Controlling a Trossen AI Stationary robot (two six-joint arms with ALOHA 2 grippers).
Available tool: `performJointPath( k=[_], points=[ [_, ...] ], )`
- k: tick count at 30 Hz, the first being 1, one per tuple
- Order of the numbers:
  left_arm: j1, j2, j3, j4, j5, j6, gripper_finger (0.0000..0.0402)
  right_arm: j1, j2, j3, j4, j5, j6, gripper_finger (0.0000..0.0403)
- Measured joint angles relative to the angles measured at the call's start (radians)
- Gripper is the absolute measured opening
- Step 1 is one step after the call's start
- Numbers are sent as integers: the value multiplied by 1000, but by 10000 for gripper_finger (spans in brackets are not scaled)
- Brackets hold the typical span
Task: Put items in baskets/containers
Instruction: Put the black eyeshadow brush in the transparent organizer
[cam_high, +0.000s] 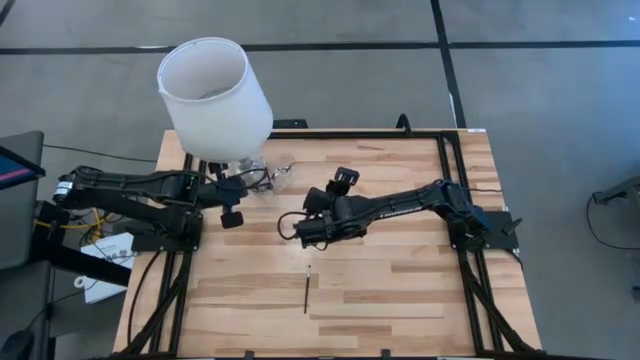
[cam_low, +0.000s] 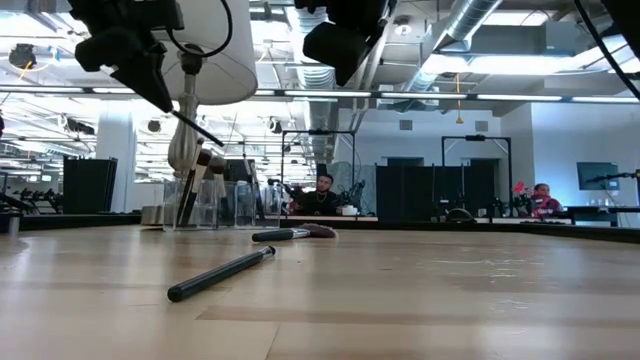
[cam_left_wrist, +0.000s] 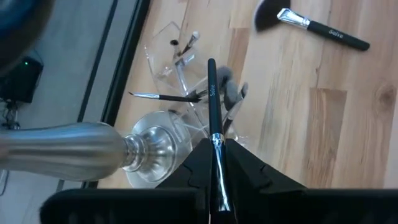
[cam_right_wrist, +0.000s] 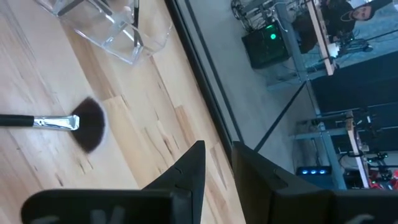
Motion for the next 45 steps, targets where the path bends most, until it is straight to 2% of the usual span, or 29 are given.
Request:
performJointPath(
  k=[8,13,16,24,30,45],
  points=[
    [1,31,-47,4,41,-113,28,3,0,0,42,-30,0,71],
    [-1,91,-86,25,2,-154,30,9,0,0,52,-68,-1,71],
    [0,108,-86,34,-47,-151,29,15,0,0,52,-71,-1,71],
    [9,101,-86,47,-67,-158,28,22,0,0,94,-72,-51,71],
    [53,115,-86,49,0,-160,30,22,0,0,118,-72,-54,71],
    [84,133,-87,51,-1,-148,29,19,0,0,134,-72,-80,71]
  ],
)
